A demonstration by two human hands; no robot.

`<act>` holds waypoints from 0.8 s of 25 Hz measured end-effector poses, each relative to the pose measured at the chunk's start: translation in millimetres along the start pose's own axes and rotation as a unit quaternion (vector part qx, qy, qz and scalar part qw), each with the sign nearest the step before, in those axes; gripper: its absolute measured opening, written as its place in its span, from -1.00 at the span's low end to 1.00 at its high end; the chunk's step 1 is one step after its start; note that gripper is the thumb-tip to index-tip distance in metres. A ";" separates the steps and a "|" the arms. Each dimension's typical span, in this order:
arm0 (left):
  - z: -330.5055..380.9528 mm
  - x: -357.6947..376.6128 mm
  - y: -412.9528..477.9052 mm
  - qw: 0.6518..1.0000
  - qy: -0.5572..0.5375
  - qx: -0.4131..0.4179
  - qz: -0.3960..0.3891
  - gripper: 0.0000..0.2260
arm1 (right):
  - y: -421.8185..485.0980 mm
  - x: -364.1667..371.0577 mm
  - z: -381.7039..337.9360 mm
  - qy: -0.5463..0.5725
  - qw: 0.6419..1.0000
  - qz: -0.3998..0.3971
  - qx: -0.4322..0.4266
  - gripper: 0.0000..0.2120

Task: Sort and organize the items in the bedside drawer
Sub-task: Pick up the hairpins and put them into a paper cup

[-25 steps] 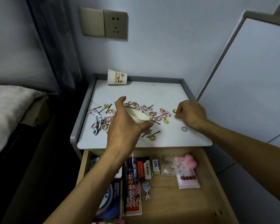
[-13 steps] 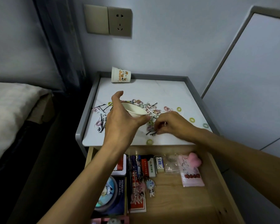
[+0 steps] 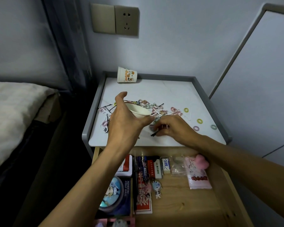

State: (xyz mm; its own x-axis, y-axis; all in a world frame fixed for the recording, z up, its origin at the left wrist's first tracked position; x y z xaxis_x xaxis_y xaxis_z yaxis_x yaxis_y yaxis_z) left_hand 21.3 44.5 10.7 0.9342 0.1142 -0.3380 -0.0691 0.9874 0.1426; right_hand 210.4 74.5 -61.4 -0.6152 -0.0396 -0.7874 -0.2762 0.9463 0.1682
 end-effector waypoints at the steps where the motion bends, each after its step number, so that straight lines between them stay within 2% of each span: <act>1: 0.0 0.7 -0.4 1.000 0.001 0.001 -0.003 -0.15 | 0.0 0.6 -2.0 -0.006 1.000 -0.002 -0.003 -0.84; 4: 0.3 1.3 -2.0 1.000 0.014 0.007 -0.010 -0.15 | 1.1 0.0 -5.5 -0.036 0.999 0.000 -0.021 -0.89; 10: -3.4 3.7 -4.7 0.997 0.066 0.020 -0.042 -0.11 | -8.3 7.8 -4.9 -0.195 0.980 0.010 -0.034 -0.92; 13: -5.0 8.3 -7.5 0.993 0.085 0.029 -0.071 -0.07 | -10.4 -23.5 -16.6 -0.099 0.991 0.082 0.044 -0.97; 15: -5.4 12.4 -10.0 0.992 0.082 0.043 -0.085 -0.06 | -5.2 -51.6 -40.0 -0.008 0.992 0.121 0.046 -0.96; 18: -0.8 21.0 -18.3 0.988 0.071 0.073 -0.113 -0.06 | -0.9 -54.6 -89.3 -0.011 1.000 0.009 -0.024 -0.96; 20: 1.8 25.8 -29.0 0.986 0.055 0.083 -0.134 -0.05 | -9.8 -40.9 -101.7 -0.036 0.997 -0.051 -0.037 -0.94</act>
State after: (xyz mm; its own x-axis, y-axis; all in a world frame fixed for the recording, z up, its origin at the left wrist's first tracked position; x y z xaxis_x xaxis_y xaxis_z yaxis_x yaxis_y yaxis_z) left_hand 48.0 18.6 -0.4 0.8666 -0.1290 -0.4821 0.2428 0.9529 0.1815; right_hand 163.2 34.2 29.4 -0.5274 -0.1090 -0.8426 -0.3904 0.9119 0.1264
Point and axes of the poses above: each hand's wrist, its own y-axis towards the middle knuckle, its own x-axis out of the palm, z = x × y, the point moved 6 cm from there along y, towards the middle knuckle, and after that the axes turned 5 degrees about z, right-handed, at the moved point
